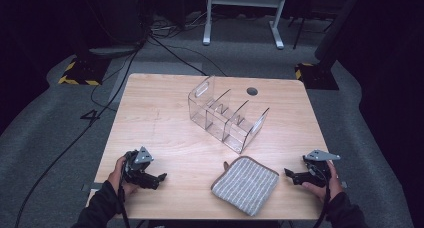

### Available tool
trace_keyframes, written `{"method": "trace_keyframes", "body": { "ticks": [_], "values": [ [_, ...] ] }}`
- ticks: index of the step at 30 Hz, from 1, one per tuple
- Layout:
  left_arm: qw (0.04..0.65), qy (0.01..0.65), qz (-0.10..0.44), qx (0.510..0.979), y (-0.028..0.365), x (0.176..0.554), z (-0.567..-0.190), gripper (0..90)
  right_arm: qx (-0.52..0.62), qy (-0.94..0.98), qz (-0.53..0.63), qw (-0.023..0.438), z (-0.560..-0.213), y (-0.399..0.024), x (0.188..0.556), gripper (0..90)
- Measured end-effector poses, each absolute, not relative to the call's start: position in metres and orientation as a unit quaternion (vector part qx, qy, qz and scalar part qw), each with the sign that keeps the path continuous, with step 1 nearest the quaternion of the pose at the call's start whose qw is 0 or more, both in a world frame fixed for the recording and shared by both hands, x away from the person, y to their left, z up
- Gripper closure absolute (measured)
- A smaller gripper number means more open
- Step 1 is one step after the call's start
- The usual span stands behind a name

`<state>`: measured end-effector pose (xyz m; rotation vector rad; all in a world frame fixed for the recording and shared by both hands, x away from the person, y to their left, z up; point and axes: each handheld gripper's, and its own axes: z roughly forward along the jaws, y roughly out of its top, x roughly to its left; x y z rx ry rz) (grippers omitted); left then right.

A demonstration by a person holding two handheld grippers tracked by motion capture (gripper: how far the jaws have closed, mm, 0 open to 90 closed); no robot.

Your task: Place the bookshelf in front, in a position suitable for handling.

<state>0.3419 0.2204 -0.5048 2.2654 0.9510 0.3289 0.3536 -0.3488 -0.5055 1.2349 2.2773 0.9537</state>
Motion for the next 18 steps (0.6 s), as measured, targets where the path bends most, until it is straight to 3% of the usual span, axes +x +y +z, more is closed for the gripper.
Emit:
{"method": "trace_keyframes", "body": {
  "ticks": [10, 11, 13, 15, 16, 18],
  "values": [
    [0.331, 0.343, 0.125, 0.87, 0.19, 0.344, -0.505, 0.3, 0.431, 0.817, 0.337, 0.183, -0.505, -0.35, 0.355, 4.2],
    [0.331, 0.343, 0.126, 0.87, 0.189, 0.343, -0.505, 0.4, 0.43, 0.817, 0.337, 0.183, -0.504, -0.351, 0.355, 7.9],
    [0.333, 0.346, 0.123, 0.869, 0.188, 0.342, -0.505, 0.4, 0.417, 0.82, 0.347, 0.182, -0.501, -0.35, 0.352, 23.4],
    [0.331, 0.345, 0.124, 0.87, 0.187, 0.342, -0.505, 0.3, 0.412, 0.821, 0.35, 0.182, -0.499, -0.349, 0.351, 21.1],
    [0.329, 0.345, 0.122, 0.871, 0.187, 0.342, -0.505, 0.3, 0.41, 0.823, 0.35, 0.18, -0.497, -0.348, 0.35, 15.0],
    [0.326, 0.345, 0.12, 0.872, 0.185, 0.342, -0.504, 0.5, 0.402, 0.825, 0.358, 0.175, -0.491, -0.343, 0.346, 21.8]
  ]
}}
